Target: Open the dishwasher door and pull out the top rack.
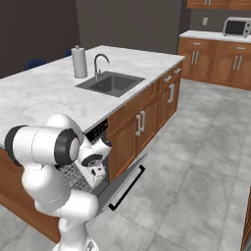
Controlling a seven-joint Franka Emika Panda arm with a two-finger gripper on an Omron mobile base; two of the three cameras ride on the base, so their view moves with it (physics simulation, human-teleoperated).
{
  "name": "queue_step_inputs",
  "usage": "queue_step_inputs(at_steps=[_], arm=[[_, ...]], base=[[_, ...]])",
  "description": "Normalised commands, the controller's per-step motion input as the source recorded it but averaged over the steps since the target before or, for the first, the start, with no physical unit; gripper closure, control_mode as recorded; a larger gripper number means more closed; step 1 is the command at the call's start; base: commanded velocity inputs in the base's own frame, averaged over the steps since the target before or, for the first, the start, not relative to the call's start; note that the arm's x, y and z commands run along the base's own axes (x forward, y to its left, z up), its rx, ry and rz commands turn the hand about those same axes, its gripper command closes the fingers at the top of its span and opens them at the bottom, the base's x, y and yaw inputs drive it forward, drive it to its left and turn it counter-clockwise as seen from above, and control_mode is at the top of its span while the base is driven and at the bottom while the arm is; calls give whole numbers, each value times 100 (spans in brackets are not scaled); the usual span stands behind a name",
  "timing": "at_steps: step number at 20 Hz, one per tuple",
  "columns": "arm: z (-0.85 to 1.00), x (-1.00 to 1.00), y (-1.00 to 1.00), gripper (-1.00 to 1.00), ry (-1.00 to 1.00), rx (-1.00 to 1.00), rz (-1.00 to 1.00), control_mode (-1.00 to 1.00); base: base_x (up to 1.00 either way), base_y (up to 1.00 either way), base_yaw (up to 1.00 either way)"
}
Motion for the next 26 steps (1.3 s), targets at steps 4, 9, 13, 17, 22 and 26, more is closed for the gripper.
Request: queue_step_inputs(at_steps=[4, 9, 13, 17, 22, 26], arm=[[-9, 22, 1, -100, 0, 19, 4, -100], [-6, 29, 21, -100, -1, 11, 1, -100], [-7, 22, 28, -100, -3, 3, 0, -100], [-22, 14, 23, -100, -1, 0, 0, -100], [-28, 15, 9, -100, -2, 0, 0, -100], [-32, 25, 2, -100, -1, 1, 0, -100]], base=[[0, 0, 0], [0, 0, 0], [0, 0, 0], [0, 0, 0], [0, 0, 0], [0, 0, 0]])
